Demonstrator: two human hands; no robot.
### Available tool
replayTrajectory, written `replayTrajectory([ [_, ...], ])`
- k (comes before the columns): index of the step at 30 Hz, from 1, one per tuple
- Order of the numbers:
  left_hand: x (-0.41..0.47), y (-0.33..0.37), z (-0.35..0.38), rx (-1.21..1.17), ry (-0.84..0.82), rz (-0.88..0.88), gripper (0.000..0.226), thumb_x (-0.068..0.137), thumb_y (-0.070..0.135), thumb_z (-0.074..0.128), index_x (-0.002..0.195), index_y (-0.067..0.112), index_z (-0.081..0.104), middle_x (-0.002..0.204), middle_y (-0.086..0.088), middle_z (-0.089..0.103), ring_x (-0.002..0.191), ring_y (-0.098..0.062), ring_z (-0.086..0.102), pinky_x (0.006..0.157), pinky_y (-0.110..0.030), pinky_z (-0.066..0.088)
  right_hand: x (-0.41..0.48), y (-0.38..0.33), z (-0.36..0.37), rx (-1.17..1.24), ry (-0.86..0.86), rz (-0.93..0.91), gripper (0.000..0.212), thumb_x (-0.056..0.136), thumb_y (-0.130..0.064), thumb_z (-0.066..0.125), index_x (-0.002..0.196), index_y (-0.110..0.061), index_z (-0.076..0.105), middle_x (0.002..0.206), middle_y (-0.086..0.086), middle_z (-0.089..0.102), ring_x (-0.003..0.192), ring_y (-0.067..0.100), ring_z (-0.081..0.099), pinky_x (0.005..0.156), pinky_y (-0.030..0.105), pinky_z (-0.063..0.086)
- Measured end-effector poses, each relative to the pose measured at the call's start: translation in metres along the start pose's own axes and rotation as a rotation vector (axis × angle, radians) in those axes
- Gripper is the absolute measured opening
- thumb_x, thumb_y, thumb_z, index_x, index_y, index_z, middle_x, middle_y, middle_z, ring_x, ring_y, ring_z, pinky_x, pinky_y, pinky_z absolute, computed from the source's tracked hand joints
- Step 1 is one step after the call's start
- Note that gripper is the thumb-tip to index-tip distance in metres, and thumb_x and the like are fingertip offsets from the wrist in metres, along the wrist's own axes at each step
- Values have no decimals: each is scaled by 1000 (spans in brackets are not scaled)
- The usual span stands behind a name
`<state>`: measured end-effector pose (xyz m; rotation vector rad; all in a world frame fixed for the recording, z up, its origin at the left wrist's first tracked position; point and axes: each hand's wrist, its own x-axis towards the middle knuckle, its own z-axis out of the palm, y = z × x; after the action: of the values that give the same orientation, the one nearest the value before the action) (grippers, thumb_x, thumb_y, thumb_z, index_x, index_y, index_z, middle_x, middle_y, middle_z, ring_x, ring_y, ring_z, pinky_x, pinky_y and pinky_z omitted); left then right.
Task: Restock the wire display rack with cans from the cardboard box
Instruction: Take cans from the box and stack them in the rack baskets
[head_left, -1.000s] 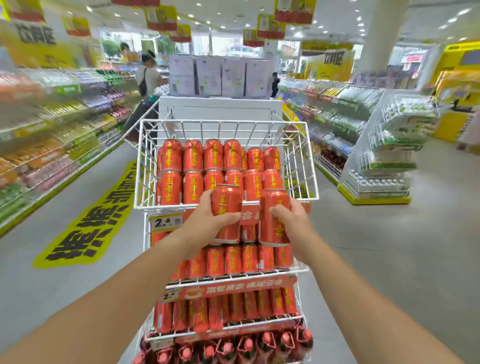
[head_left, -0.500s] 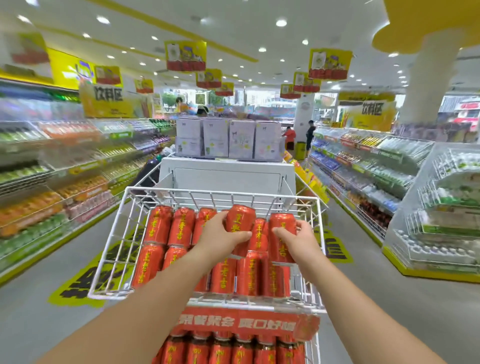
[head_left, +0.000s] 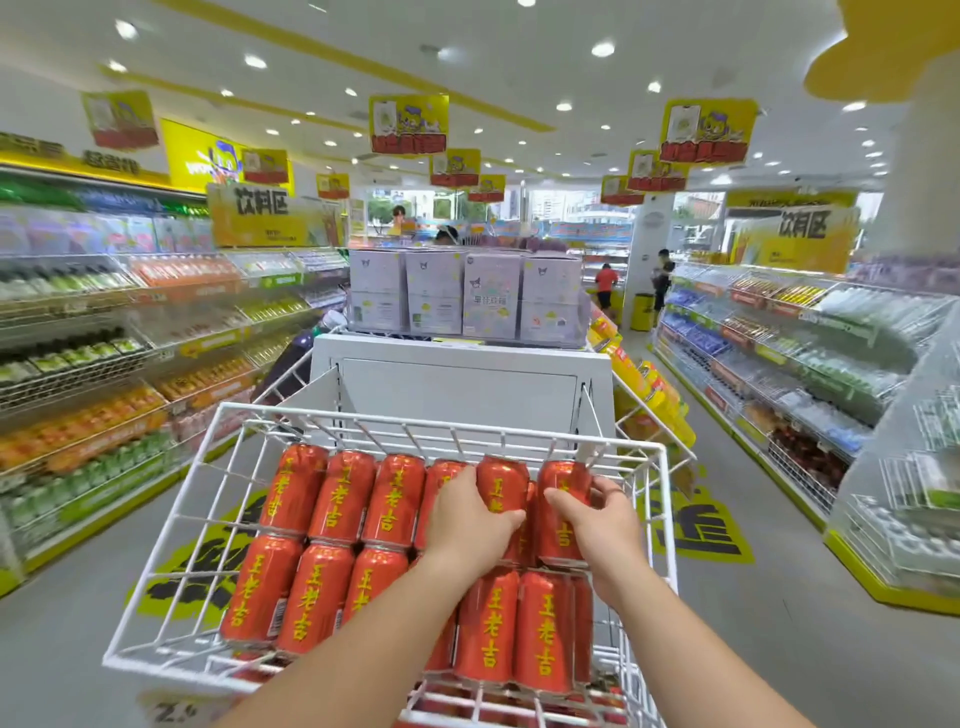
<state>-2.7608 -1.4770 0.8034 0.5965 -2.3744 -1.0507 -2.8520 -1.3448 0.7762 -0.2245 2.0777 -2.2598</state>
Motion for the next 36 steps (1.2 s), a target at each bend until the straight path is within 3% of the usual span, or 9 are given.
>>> replayTrajectory([
  [5,4,-5,14,273,57,32,71,79,60,72,132,15,56,131,-10,46,127,-30,41,109,-36,36,5,11,2,35,-6,36,41,80,-7,81,116,-9,60,94,10,75,74,22,72,63,32,58],
  [8,5,-6,18,426,115,96,71,83,68,61,131,16,55,133,-9,42,125,-28,36,108,-37,36,6,18,4,42,12,66,45,80,-14,83,119,-12,60,100,10,75,86,26,75,60,28,59],
  [12,5,-13,20,585,113,179,77,93,67,44,153,20,32,155,-14,22,140,-32,22,116,-44,25,20,43,9,45,41,44,93,47,-62,93,124,-20,63,119,10,68,97,25,73,83,46,62],
  [14,5,-19,19,608,97,213,76,95,66,40,156,24,26,158,-12,19,144,-31,17,116,-46,21,36,65,9,20,23,29,100,40,-72,89,124,-23,64,121,10,65,98,23,72,84,47,61],
  [18,4,-31,15,648,27,292,81,95,67,36,160,24,14,162,-7,12,147,-29,10,117,-47,15,4,33,11,-121,20,-36,82,64,-53,83,133,-20,54,122,8,63,104,16,69,93,45,57],
  [22,-1,-47,11,681,-31,399,78,97,63,35,160,31,3,167,3,6,152,-28,3,119,-49,10,-6,37,8,-340,82,-76,78,77,-51,77,142,-16,51,128,3,50,124,21,52,111,44,41],
  [26,-4,-43,17,691,-24,369,80,97,64,36,160,32,-2,169,4,2,154,-28,-1,119,-51,10,-8,39,7,-376,75,-33,91,67,-76,64,142,-25,51,125,-1,51,119,22,59,104,46,48],
  [30,-7,-38,16,727,-45,349,81,98,65,35,160,31,-2,169,3,-1,155,-28,-3,119,-53,11,-20,19,4,-538,-2,-51,72,90,-54,63,149,-18,41,134,9,46,129,29,50,109,43,42],
  [36,-22,-48,-6,834,-75,432,81,96,67,31,160,31,-1,169,-9,5,154,-30,3,119,-52,15,-46,3,-9,-1114,-30,-257,73,93,-56,51,148,-14,31,136,7,43,132,26,40,107,41,39],
])
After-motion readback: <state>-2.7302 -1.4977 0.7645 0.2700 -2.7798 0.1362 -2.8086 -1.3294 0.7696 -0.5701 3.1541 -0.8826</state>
